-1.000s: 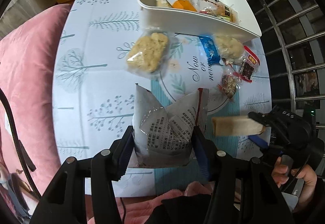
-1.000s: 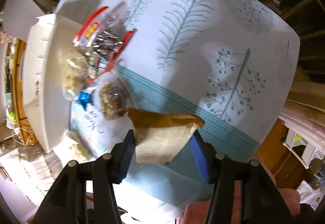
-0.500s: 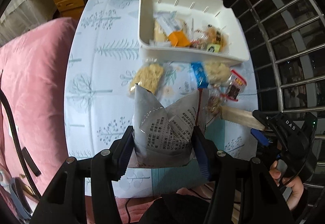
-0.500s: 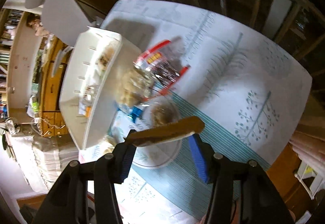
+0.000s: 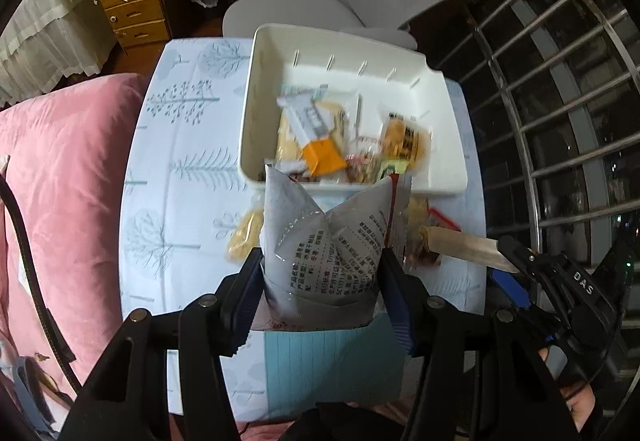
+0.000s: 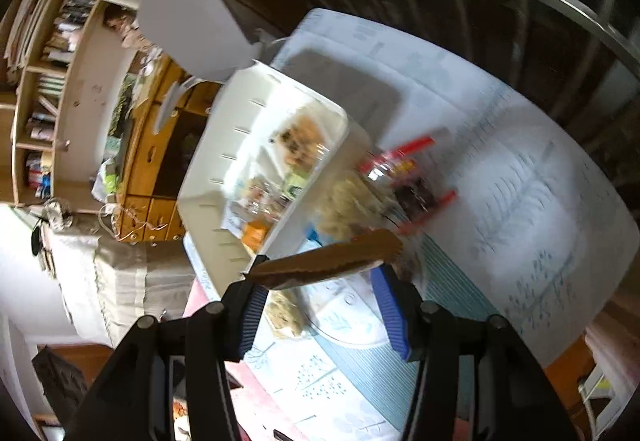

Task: Organize snacks
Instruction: 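Lift the white bag and brown paper bag over the white tray with both tools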

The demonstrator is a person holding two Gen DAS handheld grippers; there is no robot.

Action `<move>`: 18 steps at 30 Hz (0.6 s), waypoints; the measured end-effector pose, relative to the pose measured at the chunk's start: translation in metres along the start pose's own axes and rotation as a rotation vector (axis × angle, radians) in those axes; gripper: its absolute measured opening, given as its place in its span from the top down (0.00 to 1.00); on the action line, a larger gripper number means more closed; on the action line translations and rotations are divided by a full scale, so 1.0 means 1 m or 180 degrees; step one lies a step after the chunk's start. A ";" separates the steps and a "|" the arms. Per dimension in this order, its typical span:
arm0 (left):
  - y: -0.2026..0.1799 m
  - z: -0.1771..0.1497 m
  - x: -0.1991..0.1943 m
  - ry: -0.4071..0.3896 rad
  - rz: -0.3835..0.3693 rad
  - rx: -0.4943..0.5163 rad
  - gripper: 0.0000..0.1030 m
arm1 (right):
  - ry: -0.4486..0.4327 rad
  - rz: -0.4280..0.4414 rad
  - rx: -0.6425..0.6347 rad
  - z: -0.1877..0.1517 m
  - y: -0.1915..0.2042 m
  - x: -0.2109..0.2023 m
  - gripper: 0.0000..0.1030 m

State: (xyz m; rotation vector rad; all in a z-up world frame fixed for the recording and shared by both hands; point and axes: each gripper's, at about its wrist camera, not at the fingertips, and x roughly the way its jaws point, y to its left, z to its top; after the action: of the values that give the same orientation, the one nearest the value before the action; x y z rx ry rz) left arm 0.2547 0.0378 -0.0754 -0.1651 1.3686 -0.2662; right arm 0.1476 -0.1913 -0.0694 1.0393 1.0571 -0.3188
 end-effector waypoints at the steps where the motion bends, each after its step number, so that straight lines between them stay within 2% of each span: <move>1: -0.003 0.005 0.003 -0.0032 0.0001 -0.0037 0.47 | 0.0004 0.0024 -0.0041 0.005 0.003 0.001 0.50; 9: -0.017 0.031 0.027 -0.0302 -0.0090 -0.0254 0.47 | 0.0116 0.0064 -0.0528 0.049 0.027 0.021 0.50; 18: -0.022 0.058 0.075 -0.0559 -0.0206 -0.0519 0.46 | 0.0360 -0.0104 -0.0902 0.093 0.035 0.070 0.50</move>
State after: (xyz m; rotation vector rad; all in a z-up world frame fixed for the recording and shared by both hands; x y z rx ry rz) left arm 0.3228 -0.0069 -0.1285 -0.3609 1.2112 -0.1892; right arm 0.2580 -0.2325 -0.0997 0.7934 1.1839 -0.1318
